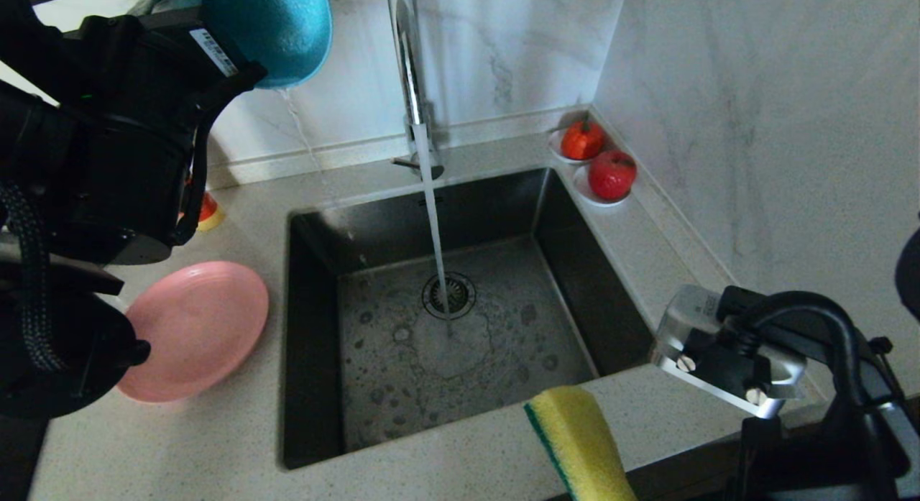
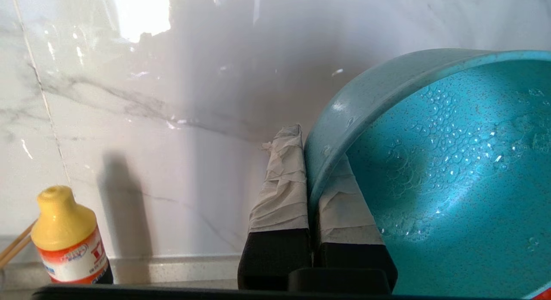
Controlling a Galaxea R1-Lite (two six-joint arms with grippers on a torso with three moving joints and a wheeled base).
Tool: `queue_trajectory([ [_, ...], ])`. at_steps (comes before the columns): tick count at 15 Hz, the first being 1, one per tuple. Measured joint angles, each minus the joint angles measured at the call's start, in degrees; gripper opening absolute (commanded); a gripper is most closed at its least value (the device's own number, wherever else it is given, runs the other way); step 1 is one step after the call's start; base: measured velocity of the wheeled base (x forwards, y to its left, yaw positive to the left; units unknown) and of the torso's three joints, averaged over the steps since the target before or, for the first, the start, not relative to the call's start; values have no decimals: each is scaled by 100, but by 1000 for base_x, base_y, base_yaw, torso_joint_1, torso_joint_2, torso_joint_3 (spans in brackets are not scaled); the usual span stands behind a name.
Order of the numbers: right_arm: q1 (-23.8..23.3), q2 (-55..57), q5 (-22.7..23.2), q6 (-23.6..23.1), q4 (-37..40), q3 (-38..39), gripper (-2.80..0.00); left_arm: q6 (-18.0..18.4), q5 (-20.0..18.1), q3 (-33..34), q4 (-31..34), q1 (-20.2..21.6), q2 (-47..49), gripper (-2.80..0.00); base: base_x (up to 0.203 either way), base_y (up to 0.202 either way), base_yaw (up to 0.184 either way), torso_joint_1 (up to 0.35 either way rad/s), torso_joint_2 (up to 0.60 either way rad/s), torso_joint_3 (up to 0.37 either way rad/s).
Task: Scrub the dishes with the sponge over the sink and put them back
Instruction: Wash the bowl, then wipe the bowl
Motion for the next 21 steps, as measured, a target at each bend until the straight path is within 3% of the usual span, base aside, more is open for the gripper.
queue_trajectory([
  [7, -1, 9, 52, 2, -4, 30, -280, 18, -4, 87, 141, 9, -67, -280, 0, 0, 0, 0, 0, 0],
  [12, 19, 29, 204, 157, 71, -41, -280, -41, -48, 439, 1564, 2, -229, -280, 0, 0, 0, 0, 0, 0],
  [16, 66, 52, 294, 185, 643, -524, -280, -71, -486, 1079, 2851, -189, -874, -280, 0, 0, 0, 0, 0, 0],
  [21, 71, 270, 1070, 373, 1316, -1523, -280, -82, -858, 1840, 3157, -525, -1346, -280, 0, 0, 0, 0, 0, 0],
])
